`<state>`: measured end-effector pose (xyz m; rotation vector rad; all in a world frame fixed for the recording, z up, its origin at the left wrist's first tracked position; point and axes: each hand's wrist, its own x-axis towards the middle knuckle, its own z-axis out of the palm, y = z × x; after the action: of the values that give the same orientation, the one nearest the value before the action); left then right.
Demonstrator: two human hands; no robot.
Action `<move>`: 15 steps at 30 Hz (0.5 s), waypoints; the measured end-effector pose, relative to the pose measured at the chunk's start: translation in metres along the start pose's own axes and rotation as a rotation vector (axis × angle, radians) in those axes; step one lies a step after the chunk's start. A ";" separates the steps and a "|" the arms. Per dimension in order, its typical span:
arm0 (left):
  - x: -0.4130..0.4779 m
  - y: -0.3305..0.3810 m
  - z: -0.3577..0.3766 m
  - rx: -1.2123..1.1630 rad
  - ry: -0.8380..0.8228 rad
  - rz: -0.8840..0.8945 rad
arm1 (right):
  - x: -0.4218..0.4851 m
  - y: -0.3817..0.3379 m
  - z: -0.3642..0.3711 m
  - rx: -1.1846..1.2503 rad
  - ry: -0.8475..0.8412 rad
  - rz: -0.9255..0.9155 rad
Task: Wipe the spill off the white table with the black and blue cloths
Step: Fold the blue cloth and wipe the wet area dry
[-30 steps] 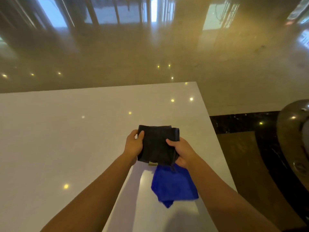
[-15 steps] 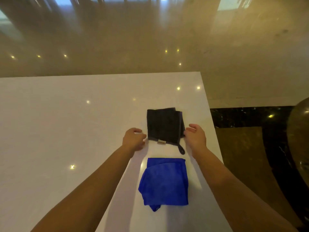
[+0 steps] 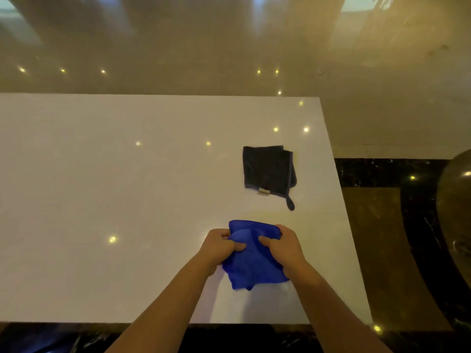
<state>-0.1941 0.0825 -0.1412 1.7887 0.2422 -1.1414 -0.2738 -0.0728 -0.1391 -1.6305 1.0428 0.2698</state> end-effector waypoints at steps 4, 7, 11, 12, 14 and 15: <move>-0.023 -0.013 -0.055 -0.267 -0.129 0.061 | -0.012 -0.021 0.017 0.253 -0.196 -0.008; -0.045 -0.017 -0.107 -0.249 -0.156 0.109 | -0.027 -0.046 0.045 0.401 -0.312 -0.009; -0.070 -0.007 -0.171 -0.177 -0.037 0.274 | -0.046 -0.088 0.085 0.332 -0.361 -0.089; -0.077 -0.003 -0.186 -0.165 -0.004 0.342 | -0.050 -0.099 0.094 0.322 -0.361 -0.131; -0.091 0.008 -0.211 -0.116 0.050 0.450 | -0.058 -0.121 0.104 0.313 -0.353 -0.234; -0.097 0.013 -0.222 -0.093 0.071 0.489 | -0.062 -0.132 0.107 0.300 -0.344 -0.297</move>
<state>-0.1073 0.2835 -0.0357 1.6833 -0.0984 -0.7074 -0.1762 0.0489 -0.0475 -1.3825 0.5425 0.1764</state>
